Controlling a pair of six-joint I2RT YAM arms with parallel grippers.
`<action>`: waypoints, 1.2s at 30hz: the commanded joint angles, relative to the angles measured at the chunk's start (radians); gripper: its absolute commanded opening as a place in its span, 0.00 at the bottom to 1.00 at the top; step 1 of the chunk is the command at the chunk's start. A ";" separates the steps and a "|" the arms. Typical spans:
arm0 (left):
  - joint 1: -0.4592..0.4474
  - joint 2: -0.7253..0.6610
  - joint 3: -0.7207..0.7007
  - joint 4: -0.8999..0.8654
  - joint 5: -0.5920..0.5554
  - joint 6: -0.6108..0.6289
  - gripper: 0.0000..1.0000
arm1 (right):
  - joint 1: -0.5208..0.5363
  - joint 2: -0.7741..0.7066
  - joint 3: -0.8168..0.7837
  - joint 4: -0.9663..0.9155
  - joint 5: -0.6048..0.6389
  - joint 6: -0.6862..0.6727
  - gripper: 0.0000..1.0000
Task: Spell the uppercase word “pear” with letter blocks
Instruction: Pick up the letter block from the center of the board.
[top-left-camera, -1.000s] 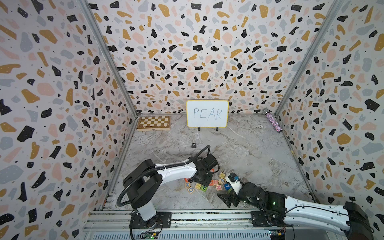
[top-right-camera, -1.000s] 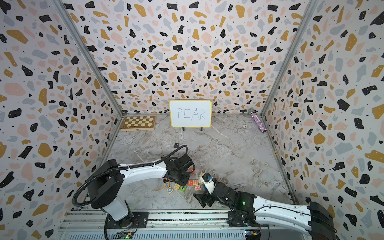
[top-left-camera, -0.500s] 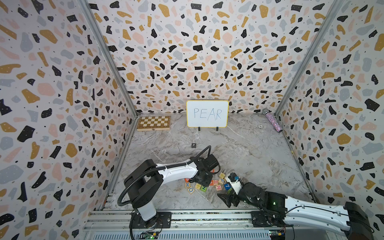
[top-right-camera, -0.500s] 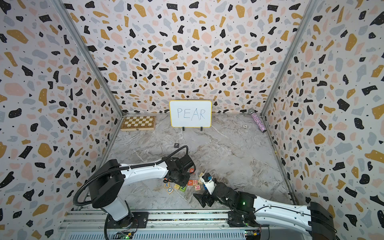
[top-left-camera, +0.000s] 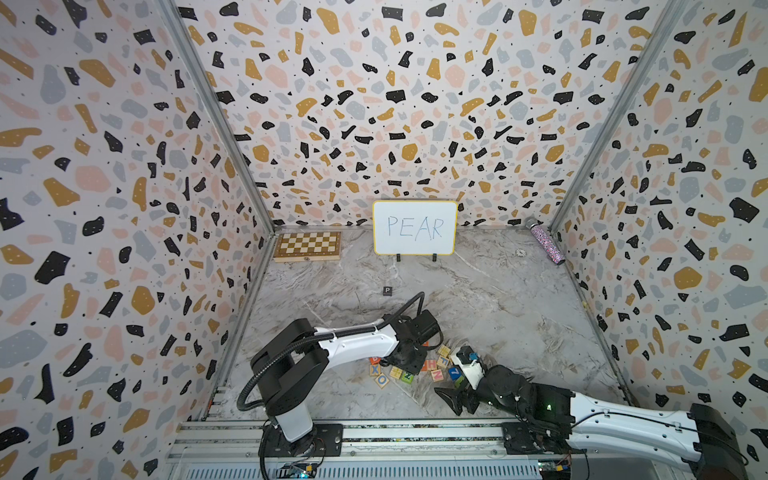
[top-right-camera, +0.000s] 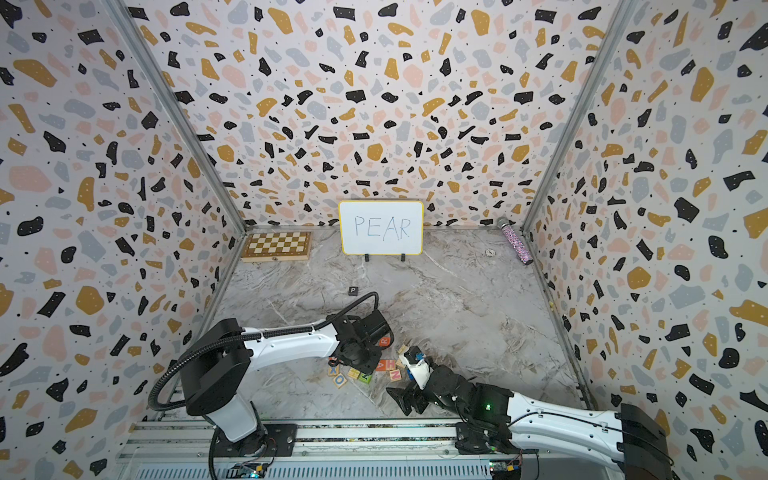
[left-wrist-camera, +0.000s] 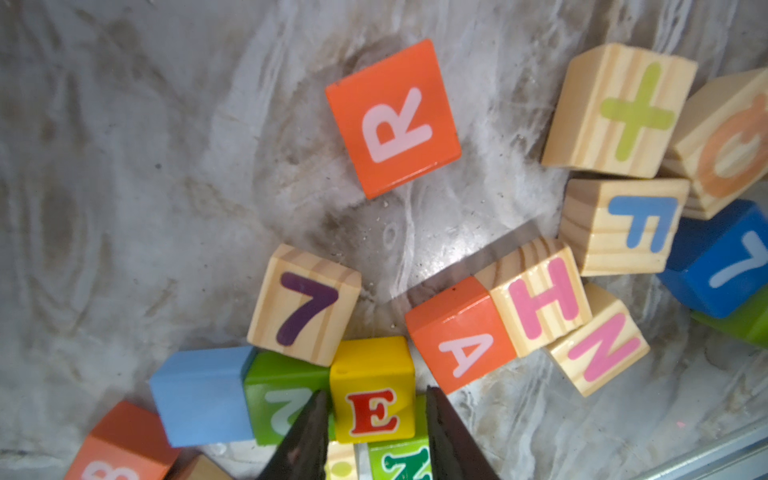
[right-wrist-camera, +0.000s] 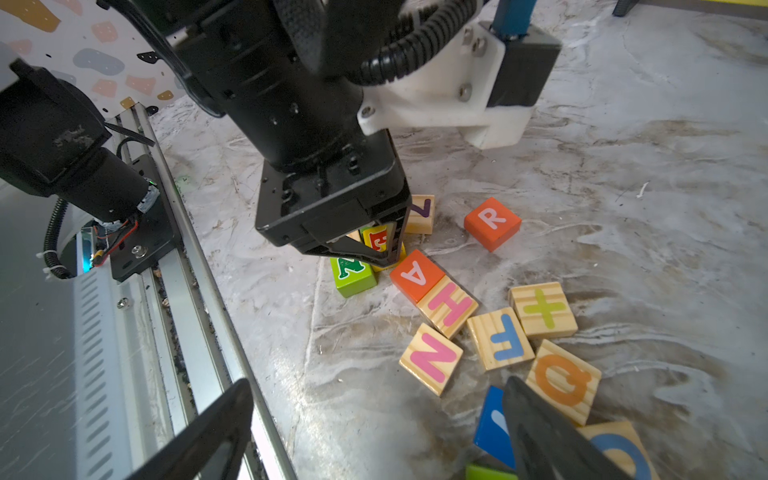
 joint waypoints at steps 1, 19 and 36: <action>-0.016 0.030 0.006 -0.024 0.021 -0.014 0.40 | 0.005 -0.011 -0.008 -0.013 0.009 0.004 0.94; -0.024 0.025 0.009 -0.032 -0.022 -0.023 0.41 | 0.009 -0.008 -0.008 -0.011 0.009 0.003 0.94; -0.026 0.072 0.017 -0.014 -0.017 -0.010 0.38 | 0.011 -0.013 -0.008 -0.013 0.015 0.003 0.94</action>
